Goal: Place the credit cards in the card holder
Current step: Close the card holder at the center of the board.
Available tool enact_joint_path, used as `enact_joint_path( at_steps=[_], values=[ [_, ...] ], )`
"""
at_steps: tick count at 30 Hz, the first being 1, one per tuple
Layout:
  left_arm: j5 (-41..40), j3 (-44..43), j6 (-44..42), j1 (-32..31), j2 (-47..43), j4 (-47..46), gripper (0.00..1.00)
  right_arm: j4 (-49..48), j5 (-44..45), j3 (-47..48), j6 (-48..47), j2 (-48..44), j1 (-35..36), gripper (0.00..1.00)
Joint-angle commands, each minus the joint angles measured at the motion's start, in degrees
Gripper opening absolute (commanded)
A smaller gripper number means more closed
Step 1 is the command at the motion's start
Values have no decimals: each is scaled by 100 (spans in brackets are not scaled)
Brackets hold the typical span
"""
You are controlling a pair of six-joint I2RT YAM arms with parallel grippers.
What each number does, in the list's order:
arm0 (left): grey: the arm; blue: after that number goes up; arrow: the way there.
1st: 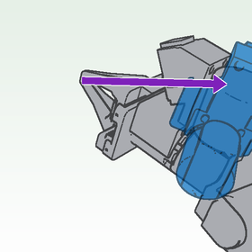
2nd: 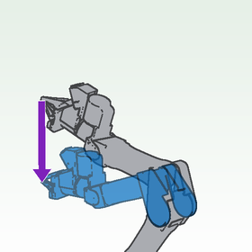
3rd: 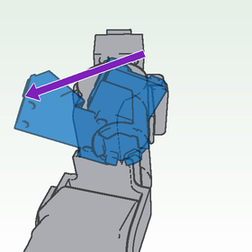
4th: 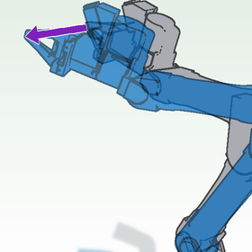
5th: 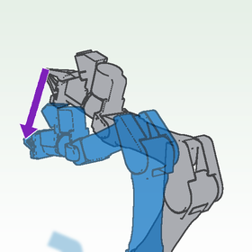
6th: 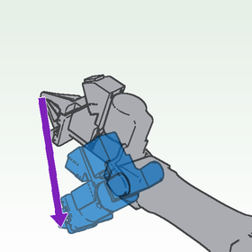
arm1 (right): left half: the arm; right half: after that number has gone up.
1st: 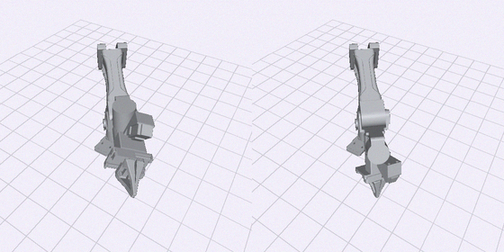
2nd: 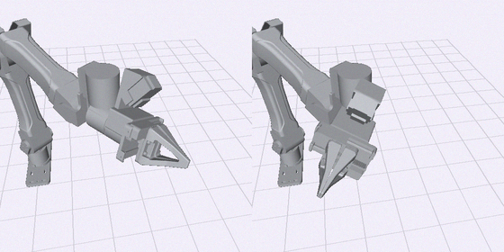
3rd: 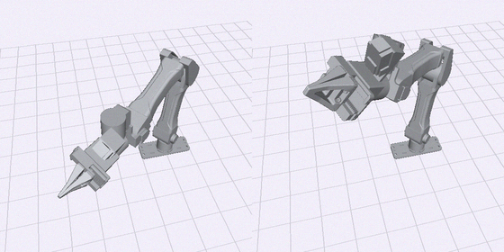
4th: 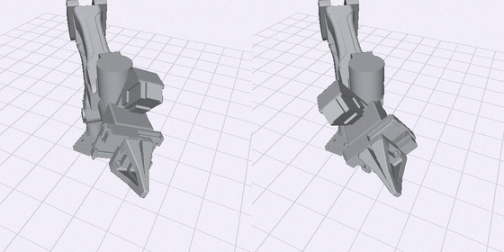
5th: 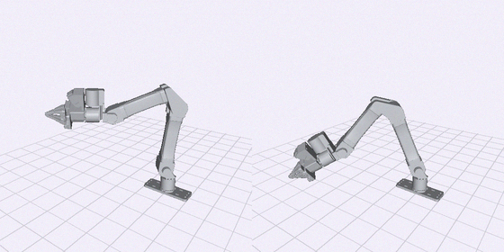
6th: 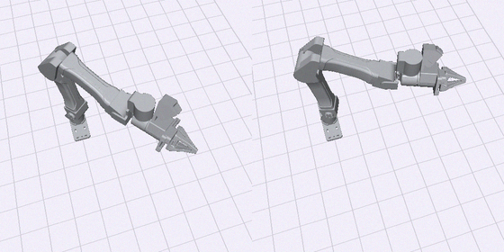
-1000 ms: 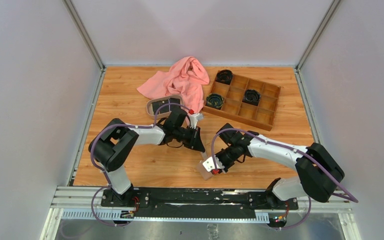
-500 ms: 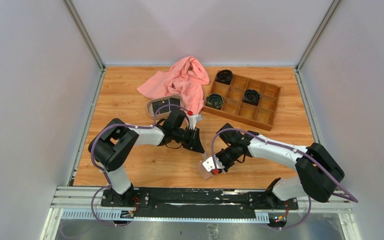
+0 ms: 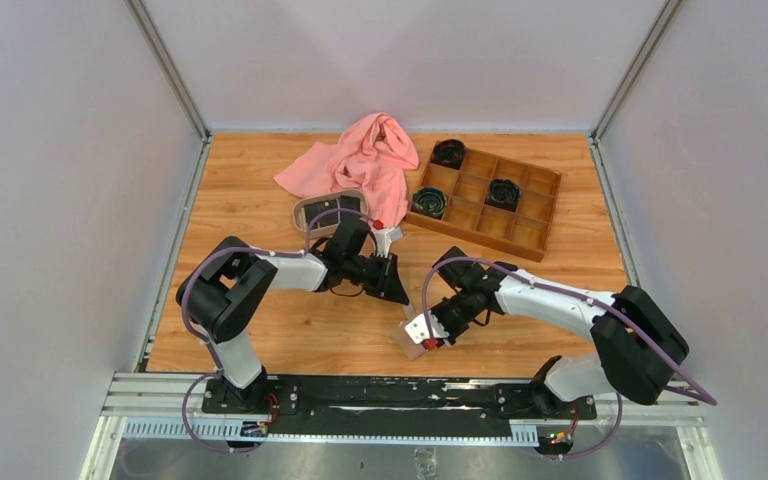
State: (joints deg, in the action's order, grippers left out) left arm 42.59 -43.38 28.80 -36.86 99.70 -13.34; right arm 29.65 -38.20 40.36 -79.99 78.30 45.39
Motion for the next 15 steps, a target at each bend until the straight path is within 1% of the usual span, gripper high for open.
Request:
enact_joint_path(
  at_steps=[1, 9, 15],
  values=[
    [149, 87, 88, 39, -93, -187, 14, 23, 496, -125, -131, 264, 119, 23],
    [184, 108, 162, 56, -39, -300, 15, 23, 503, -125, -140, 257, 127, 22],
    [198, 132, 166, 56, -25, -305, 14, 23, 498, -125, -136, 264, 128, 22]
  ],
)
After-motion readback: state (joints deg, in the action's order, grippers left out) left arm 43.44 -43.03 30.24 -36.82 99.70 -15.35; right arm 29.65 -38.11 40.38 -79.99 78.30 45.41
